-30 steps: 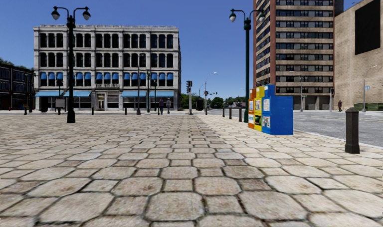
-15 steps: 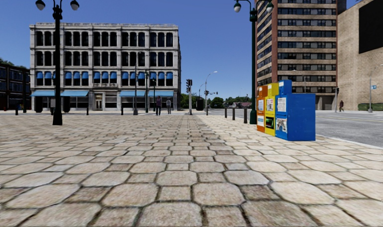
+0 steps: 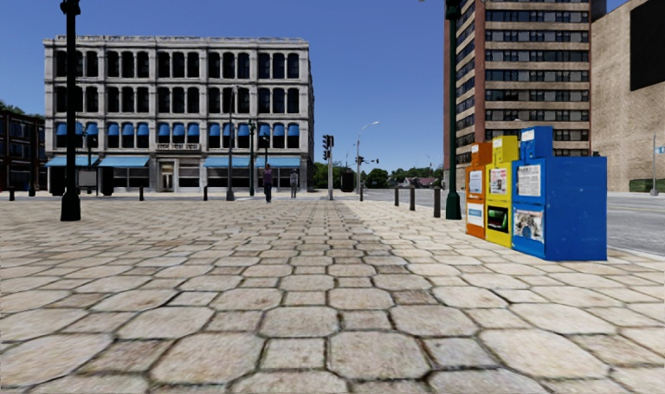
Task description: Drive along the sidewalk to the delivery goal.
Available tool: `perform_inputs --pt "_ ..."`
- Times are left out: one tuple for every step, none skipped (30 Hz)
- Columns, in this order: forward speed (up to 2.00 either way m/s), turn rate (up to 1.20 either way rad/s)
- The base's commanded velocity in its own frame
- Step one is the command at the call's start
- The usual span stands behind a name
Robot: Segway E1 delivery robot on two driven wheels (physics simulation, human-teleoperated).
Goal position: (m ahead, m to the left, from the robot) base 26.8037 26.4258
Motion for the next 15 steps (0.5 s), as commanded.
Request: perform_inputs --pt "1.93 0.00" --pt "1.93 0.00" --pt "1.93 0.00" --pt "1.93 0.00" --pt "1.93 0.00" --pt "1.93 0.00" --pt "1.93 0.00" --pt "1.93 0.00" --pt "1.93 0.00" --pt "1.93 0.00" --pt "1.93 0.00" --pt "1.93 0.00" --pt "1.93 0.00" --pt "1.93 0.00" --pt "1.93 0.00"
